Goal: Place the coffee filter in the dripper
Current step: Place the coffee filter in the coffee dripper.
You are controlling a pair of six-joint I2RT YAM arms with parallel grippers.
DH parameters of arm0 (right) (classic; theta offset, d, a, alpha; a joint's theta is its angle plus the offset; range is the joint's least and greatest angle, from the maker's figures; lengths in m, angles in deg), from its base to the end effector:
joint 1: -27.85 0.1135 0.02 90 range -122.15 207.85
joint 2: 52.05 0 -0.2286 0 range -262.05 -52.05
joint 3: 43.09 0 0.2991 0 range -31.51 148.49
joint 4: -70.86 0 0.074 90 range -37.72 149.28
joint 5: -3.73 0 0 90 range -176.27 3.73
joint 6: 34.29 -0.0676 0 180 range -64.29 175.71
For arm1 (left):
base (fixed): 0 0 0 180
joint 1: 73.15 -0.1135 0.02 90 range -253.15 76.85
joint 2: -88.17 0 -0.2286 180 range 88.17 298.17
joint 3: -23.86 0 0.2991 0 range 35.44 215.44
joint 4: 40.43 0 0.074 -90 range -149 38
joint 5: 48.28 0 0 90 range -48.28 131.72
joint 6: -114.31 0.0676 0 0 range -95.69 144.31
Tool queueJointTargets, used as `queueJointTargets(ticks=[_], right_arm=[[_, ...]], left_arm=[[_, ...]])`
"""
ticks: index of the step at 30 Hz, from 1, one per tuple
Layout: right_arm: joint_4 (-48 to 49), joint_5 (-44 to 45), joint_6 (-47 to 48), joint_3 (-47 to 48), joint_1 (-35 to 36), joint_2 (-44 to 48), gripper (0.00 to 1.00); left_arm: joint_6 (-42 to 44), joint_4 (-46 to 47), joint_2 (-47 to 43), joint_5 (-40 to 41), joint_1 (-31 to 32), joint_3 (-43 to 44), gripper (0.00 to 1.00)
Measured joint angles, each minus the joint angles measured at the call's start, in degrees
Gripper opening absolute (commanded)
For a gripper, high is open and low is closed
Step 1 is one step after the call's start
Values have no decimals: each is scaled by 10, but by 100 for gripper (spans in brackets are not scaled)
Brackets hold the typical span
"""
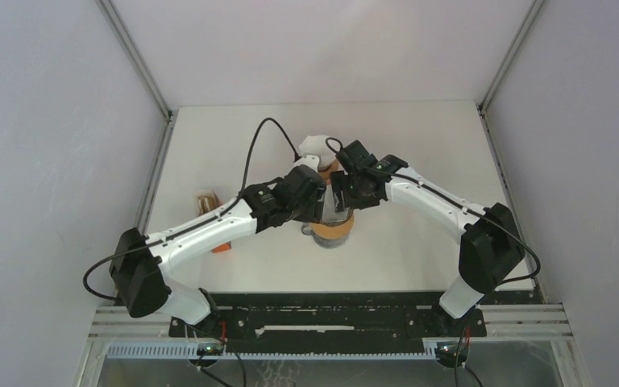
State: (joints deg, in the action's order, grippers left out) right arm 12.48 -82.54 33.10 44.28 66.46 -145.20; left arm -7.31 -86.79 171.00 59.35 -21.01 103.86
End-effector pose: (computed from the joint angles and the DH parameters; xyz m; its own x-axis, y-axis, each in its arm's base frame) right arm 0.3089 0.2411 0.1843 -0.8801 -0.2119 -0.4249 -0.2840 0.9521 0.1135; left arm 0.2498 -0.2880 0.2208 -0.7264 0.1203 -0.6767 0.2937 0.9444 -0.1474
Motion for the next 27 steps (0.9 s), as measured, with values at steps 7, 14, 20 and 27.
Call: queueJointTargets(ticks=[7,14,20,27], right_arm=[[6,0,0,-4,0,0,74],[9,-13,3,-7,0,10,74],[14,-31,8,-9,-5,46,74],[30,-50,15,-37,-29,56,73]], left_arm=[[-4,2,-2,-1,-1,-15,59],[-5,4,-12,-2,-1,-18,58],[-5,4,-12,-4,-1,-18,58],[-5,4,-12,-5,-2,-18,58]])
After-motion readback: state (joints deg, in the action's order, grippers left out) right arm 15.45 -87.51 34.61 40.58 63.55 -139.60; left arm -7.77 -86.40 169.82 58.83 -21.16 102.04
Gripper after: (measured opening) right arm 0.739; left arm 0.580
